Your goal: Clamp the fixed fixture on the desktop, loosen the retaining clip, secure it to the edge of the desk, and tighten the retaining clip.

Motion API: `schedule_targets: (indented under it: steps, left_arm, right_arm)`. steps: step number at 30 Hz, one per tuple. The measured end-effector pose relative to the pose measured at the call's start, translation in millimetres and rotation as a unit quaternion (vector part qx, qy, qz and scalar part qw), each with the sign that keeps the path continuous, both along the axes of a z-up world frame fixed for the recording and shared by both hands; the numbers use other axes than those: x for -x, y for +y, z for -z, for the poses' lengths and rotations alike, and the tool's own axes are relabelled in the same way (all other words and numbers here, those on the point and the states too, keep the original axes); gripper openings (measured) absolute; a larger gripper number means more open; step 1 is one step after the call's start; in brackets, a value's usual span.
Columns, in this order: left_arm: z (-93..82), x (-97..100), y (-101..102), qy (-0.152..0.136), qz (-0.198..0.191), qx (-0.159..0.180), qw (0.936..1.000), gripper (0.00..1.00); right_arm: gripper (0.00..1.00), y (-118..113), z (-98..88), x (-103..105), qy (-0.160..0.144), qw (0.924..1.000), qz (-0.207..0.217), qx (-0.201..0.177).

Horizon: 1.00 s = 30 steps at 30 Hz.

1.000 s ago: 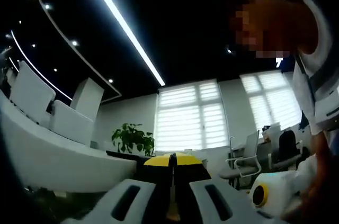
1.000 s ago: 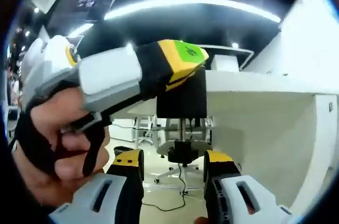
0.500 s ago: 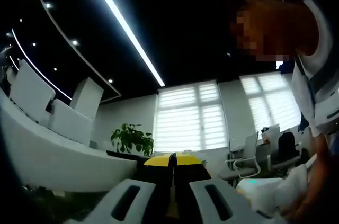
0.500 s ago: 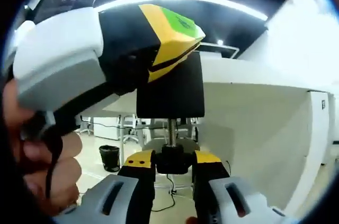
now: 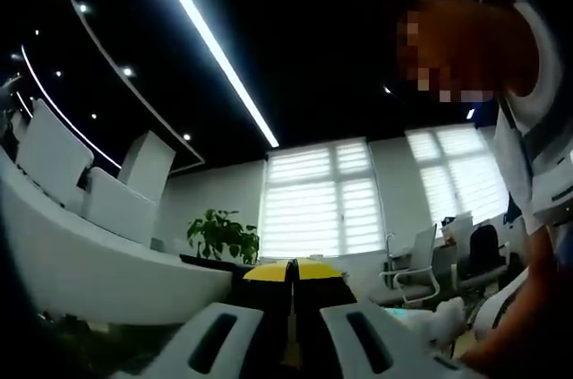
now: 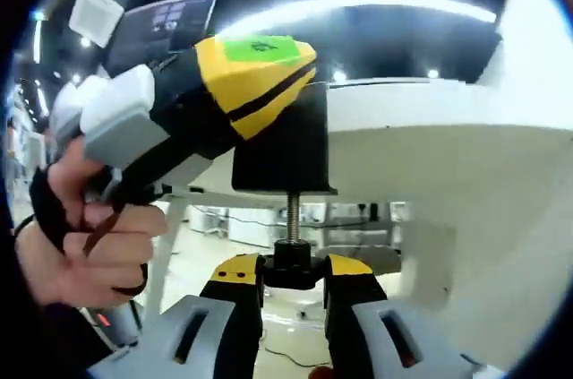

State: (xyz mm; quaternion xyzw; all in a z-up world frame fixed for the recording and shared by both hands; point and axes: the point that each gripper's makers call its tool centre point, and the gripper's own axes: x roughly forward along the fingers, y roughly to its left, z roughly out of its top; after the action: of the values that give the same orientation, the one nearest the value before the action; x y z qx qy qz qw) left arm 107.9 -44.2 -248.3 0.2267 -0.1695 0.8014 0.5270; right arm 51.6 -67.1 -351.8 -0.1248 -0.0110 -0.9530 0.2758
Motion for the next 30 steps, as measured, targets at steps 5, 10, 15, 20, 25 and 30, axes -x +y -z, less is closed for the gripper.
schedule_targets:
  steps: [5, 10, 15, 20, 25, 30]
  left_arm:
    - [0.2, -0.4, -0.3, 0.001, -0.001, 0.000, 1.0000, 0.02]
    - [0.3, -1.2, 0.5, 0.003, 0.004, 0.005, 1.0000, 0.02]
    - [-0.2, -1.2, -0.3, 0.003, 0.008, 0.000, 1.0000, 0.02]
    - [0.5, -1.1, 0.4, 0.004, 0.007, 0.000, 1.0000, 0.02]
    - [0.8, -1.1, 0.8, 0.004, 0.003, 0.003, 1.0000, 0.02]
    - [0.9, -1.3, 0.8, 0.006, 0.002, 0.001, 1.0000, 0.02]
  right_arm:
    - [0.24, -4.2, 5.7, 0.4, -0.027, 0.9961, -0.083, 0.012]
    - [0.24, -6.3, 5.8, 0.6, -0.017, 0.9958, -0.090, -0.008]
    - [0.24, -8.7, 5.2, 0.5, -0.016, 0.9939, -0.109, -0.004]
    - [0.25, -1.2, 5.7, 0.7, -0.011, 0.9978, -0.060, -0.025]
    - [0.32, 5.7, 9.6, -9.8, 0.001, 0.9940, 0.054, -0.096]
    - [0.39, 36.9, 12.4, -28.8, -0.031, 0.9790, 0.191, -0.065]
